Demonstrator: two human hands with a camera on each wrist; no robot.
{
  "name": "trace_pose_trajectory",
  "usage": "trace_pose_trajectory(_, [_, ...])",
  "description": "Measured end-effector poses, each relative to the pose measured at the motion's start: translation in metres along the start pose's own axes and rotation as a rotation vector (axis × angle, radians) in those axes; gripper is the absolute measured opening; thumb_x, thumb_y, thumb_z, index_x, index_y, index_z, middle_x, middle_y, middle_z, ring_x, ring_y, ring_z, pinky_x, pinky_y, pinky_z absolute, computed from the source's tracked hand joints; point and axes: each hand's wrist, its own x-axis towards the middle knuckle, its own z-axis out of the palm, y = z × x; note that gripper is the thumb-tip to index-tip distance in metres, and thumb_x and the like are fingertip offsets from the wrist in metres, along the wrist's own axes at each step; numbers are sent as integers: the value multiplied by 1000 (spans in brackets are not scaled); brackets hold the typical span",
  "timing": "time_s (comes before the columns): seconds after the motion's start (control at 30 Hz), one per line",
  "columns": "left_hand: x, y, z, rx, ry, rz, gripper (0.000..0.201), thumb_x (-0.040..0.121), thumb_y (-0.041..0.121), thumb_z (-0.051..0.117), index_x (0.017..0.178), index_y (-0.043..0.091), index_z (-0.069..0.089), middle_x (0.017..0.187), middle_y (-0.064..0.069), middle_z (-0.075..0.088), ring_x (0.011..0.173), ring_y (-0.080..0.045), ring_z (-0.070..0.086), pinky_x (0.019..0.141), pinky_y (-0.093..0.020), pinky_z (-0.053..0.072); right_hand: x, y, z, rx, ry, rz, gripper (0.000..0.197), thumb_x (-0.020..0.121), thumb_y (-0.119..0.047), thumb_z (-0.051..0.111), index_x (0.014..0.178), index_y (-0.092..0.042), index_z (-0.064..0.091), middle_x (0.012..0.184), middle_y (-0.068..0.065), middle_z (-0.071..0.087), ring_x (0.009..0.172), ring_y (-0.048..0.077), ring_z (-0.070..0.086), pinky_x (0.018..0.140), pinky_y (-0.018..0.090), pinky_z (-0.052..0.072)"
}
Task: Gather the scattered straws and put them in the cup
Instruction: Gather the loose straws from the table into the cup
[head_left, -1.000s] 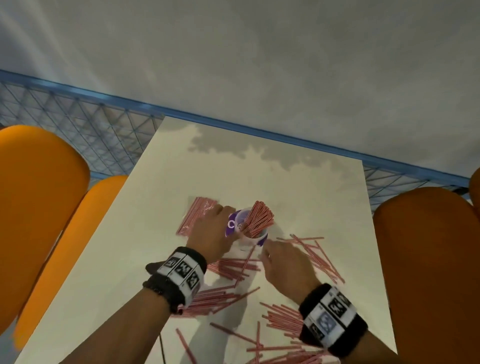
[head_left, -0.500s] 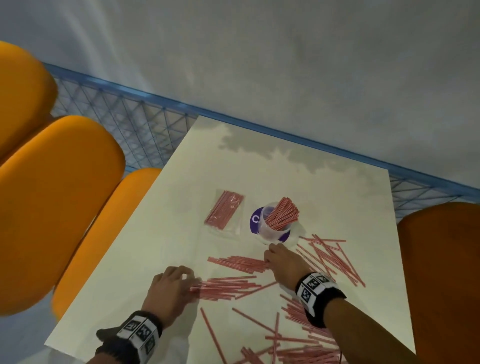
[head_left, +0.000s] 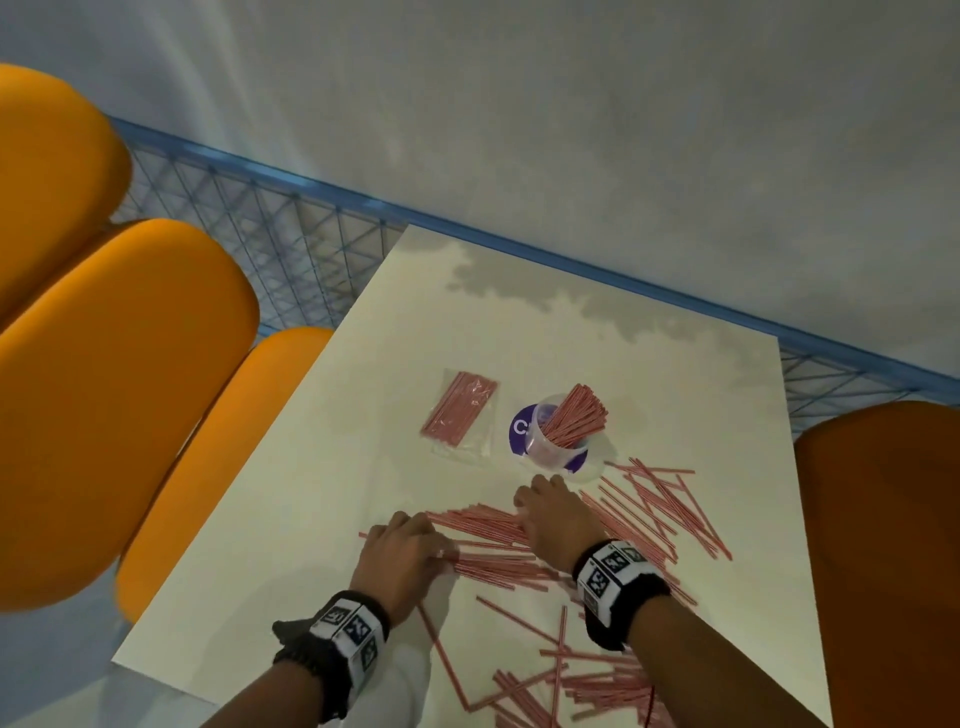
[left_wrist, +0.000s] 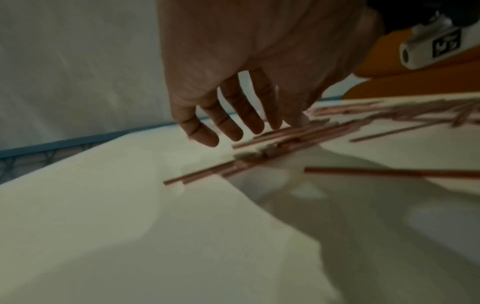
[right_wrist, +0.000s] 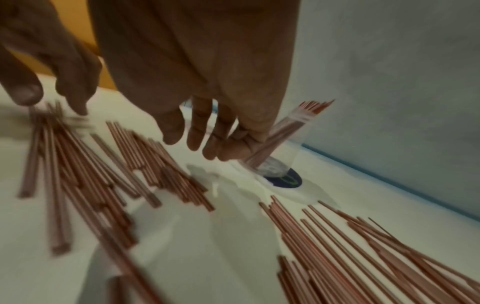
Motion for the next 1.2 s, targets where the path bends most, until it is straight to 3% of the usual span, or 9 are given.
trace_pose_trajectory(0.17, [-43, -18, 0, 90, -175, 254, 26, 70, 57, 63, 92, 44, 66, 89, 23, 60, 84, -3, 51, 69, -21, 34, -75, 4, 1, 115, -124, 6, 30, 87, -44, 59, 106, -22, 54, 108, -2, 55, 93, 18, 52, 74, 33, 47])
trace_pose_trajectory(0.3, [-50, -16, 26, 103, -179, 247, 15, 70, 55, 73, 77, 44, 66, 81, 26, 59, 78, -1, 45, 64, -20, 32, -99, -14, 28, 223, -211, 33, 22, 87, -40, 60, 99, -21, 59, 105, -4, 57, 92, 18, 55, 69, 28, 39])
trace_pose_trajectory(0.5, [-37, -16, 28, 162, -77, 124, 21, 80, 49, 51, 71, 35, 63, 69, 19, 59, 71, -11, 52, 60, -25, 29, -54, -38, 33, 317, -70, 99, 16, 94, -24, 51, 87, -15, 61, 94, 0, 59, 82, 18, 56, 74, 37, 52])
trace_pose_trajectory(0.63, [-16, -4, 28, 120, -17, 118, 10, 73, 35, 75, 74, 34, 65, 74, 18, 58, 76, -13, 49, 62, -27, 34, -29, -33, 10, 336, 75, 160, 10, 94, -21, 51, 96, -15, 59, 99, 2, 58, 91, 19, 53, 83, 38, 50])
trace_pose_trajectory(0.77, [18, 24, 27, 102, -22, 85, 8, 76, 36, 69, 76, 30, 63, 85, 9, 60, 85, -22, 56, 67, -37, 43, -13, -9, 5, 82, -118, 182, 91, 66, -67, 65, 139, -22, 35, 141, 4, 39, 129, 29, 34, 105, 54, 33])
trace_pose_trajectory(0.83, [26, 29, 17, 100, -21, 45, 22, 75, 39, 70, 89, 25, 60, 92, 4, 59, 89, -25, 55, 72, -39, 42, -10, -11, 11, 46, -160, 122, 109, 53, -73, 69, 142, -25, 27, 144, 4, 34, 130, 30, 30, 105, 55, 31])
trace_pose_trajectory(1.0, [18, -6, 2, 162, -146, -115, 93, 62, 58, 77, 140, 30, 35, 146, 0, 39, 134, -28, 33, 104, -52, 28, -19, -29, 37, 154, 8, 45, 66, 69, -54, 72, 125, -30, 45, 118, -3, 45, 108, 19, 39, 93, 42, 40])
trace_pose_trajectory(1.1, [13, -27, 3, 115, -226, -306, 124, 56, 75, 69, 151, 25, 7, 162, -5, 2, 147, -31, -3, 114, -58, 7, -26, -29, 42, 176, 48, 68, 64, 73, -52, 70, 127, -29, 45, 120, -4, 44, 111, 19, 38, 95, 40, 38])
trace_pose_trajectory(1.2, [5, -29, 11, -24, -217, -428, 146, 49, 83, 65, 150, 10, -11, 159, -12, -19, 145, -31, -19, 115, -56, 0, -32, -25, 44, 173, 72, 94, 66, 75, -51, 69, 131, -28, 44, 124, -3, 45, 113, 20, 38, 96, 39, 38])
